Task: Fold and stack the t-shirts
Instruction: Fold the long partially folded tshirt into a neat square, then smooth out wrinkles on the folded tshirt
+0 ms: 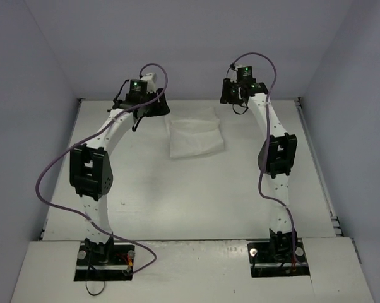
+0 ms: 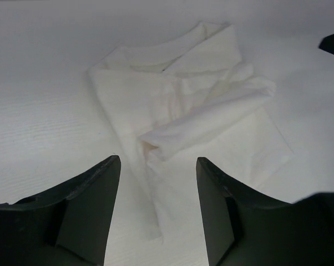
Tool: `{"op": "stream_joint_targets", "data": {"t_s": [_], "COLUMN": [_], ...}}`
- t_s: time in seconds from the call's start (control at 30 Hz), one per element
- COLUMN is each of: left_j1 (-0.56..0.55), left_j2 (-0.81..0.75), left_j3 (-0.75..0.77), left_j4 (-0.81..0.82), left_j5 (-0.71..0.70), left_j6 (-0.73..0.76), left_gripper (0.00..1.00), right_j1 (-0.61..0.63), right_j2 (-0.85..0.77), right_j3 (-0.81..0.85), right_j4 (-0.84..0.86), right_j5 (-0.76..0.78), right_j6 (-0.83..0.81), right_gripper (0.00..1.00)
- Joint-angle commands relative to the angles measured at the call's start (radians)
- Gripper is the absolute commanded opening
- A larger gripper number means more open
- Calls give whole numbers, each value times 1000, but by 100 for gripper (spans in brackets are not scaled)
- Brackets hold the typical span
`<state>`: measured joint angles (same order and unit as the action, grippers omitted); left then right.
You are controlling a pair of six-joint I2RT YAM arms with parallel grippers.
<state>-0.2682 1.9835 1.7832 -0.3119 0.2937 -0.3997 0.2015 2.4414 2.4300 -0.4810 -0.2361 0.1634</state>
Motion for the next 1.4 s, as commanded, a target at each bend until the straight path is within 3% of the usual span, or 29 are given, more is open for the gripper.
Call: {"op": "stream_joint_targets", "data": {"t_s": [0.0,0.03,0.2,0.33,0.47,0.53,0.73,1.03,1.17,1.37], "left_j1": [-62,-63,-63,-53,-43,-43,-49,-60,-72,-97], "left_j2": [-38,-24,42,53,81,101,171,188,158,-5], "left_j3": [-5,-5,49,75,101,112,85,-58,-144,-404], "left_j4": [56,54,23,41,60,65,96,181,192,248], "left_j5": [82,81,76,86,111,158,131,35,20,-11], "left_j6": [182,186,317,450,524,531,473,397,370,319], "left_gripper": [53,53,59,66,66,66,67,67,67,67], "right_j1": [4,4,-8,-42,-57,-59,-32,37,79,194], "right_j2": [-155,-172,-201,-172,-168,-159,-100,-84,-204,-407], "right_j3": [-142,-163,-309,-310,-340,-333,-338,-481,-676,-1032], "right_j4": [38,38,56,56,55,53,53,103,243,405], "right_j5": [-256,-266,-278,-369,-415,-448,-508,-418,-278,-84], "right_j6": [-244,-260,-446,-581,-752,-762,-735,-583,-481,-267], "right_gripper": [35,35,54,62,67,69,67,59,59,59]}}
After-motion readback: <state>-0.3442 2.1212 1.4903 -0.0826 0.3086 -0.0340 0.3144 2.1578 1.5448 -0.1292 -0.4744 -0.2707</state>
